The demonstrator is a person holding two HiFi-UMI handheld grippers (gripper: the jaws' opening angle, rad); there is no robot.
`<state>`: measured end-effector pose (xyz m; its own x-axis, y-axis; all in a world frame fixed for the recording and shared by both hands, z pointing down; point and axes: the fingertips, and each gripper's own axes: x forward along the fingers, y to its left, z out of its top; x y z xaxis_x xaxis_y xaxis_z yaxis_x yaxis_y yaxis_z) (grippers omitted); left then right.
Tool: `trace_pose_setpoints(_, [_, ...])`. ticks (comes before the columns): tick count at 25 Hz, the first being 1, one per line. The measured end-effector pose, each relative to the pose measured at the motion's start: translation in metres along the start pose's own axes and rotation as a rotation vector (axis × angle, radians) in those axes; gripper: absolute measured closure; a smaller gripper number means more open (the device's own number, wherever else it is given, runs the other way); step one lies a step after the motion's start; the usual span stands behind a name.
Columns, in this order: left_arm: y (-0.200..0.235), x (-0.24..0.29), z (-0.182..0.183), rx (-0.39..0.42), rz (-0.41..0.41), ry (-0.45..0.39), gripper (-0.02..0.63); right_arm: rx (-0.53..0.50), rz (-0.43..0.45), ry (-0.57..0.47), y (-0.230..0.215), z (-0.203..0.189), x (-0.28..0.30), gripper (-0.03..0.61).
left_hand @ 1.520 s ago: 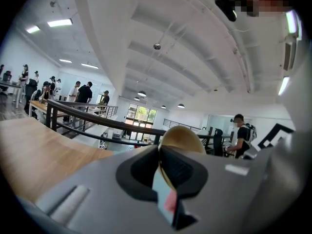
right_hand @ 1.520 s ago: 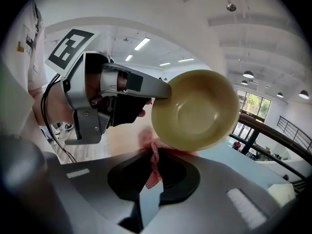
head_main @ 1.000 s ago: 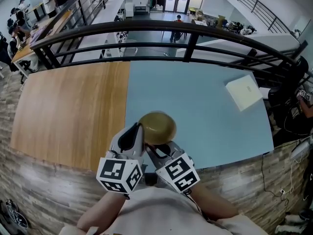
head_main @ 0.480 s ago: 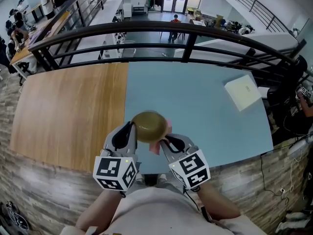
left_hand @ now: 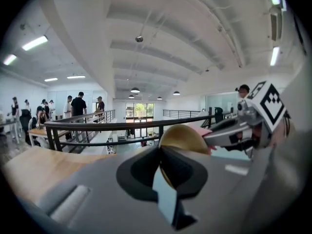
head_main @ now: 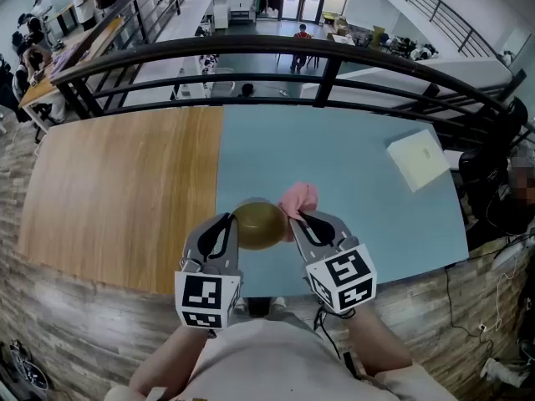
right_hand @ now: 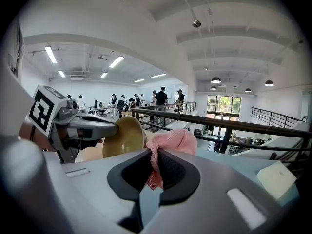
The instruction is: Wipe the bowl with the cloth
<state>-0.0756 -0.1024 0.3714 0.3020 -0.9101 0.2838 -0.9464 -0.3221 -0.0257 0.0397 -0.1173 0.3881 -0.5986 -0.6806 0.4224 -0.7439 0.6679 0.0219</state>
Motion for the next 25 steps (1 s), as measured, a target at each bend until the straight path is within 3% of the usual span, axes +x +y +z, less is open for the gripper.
trace_pose_setpoints(6, [-0.013, 0.002, -0.012, 0.111, -0.021, 0.035, 0.6, -0.054, 0.02, -0.062, 0.015, 0.026, 0.001, 0.552])
trace_pose_setpoints(10, [-0.019, 0.001, -0.018, 0.141, -0.042, 0.052, 0.6, -0.174, 0.016, -0.081, 0.037, 0.041, 0.004, 0.552])
trace_pose_setpoints(14, [-0.024, 0.005, -0.023, 0.146, -0.059, 0.064, 0.6, -0.178, 0.073, -0.105, 0.054, 0.046, 0.007, 0.552])
trace_pose_setpoints(17, [-0.023, 0.009, -0.026, 0.139, -0.066, 0.071, 0.6, -0.152, 0.1, -0.121, 0.057, 0.047, 0.011, 0.552])
trace_pose_setpoints(20, [-0.019, 0.013, -0.031, 0.108, -0.072, 0.088, 0.6, -0.128, 0.067, -0.121, 0.046, 0.044, 0.015, 0.552])
trace_pose_setpoints(25, [0.005, 0.02, -0.032, -0.037, -0.072, 0.116, 0.6, -0.152, -0.001, -0.096, 0.027, 0.044, 0.022, 0.552])
